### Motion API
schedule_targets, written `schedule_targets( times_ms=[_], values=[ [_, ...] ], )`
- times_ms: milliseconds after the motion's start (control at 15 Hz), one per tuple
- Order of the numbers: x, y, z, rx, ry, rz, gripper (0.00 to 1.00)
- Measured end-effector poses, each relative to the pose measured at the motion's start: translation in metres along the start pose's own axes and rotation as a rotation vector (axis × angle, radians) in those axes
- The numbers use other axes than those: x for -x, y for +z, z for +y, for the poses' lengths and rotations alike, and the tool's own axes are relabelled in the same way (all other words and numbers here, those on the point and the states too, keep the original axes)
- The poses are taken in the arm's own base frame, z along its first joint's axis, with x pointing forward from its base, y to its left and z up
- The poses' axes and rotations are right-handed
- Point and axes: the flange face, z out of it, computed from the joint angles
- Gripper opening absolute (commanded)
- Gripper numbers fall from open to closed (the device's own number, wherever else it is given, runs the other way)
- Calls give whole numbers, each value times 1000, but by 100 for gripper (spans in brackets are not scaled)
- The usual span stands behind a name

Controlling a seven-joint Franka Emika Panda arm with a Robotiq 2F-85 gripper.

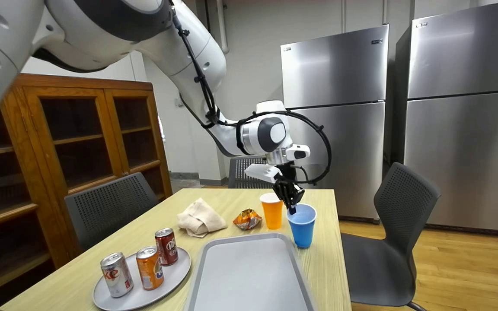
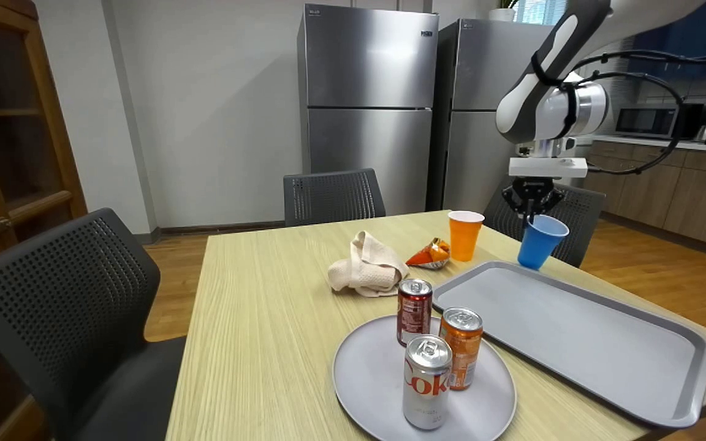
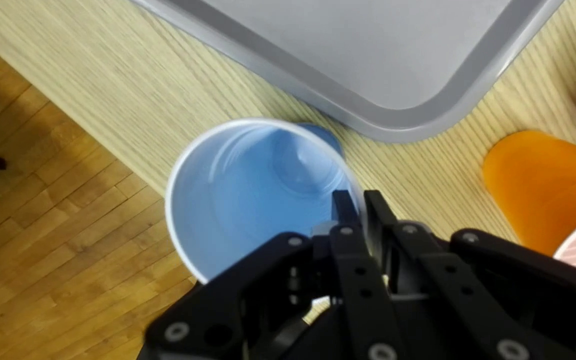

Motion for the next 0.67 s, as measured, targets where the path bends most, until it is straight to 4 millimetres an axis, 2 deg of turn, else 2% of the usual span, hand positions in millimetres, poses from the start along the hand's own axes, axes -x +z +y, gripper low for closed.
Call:
schedule_targets(
  times_ms=[467,667],
  values=[
    [-12,-6,-4,-3,-10,12,97],
    [-14,-11,-11,-13,-33,21,100]
  ],
)
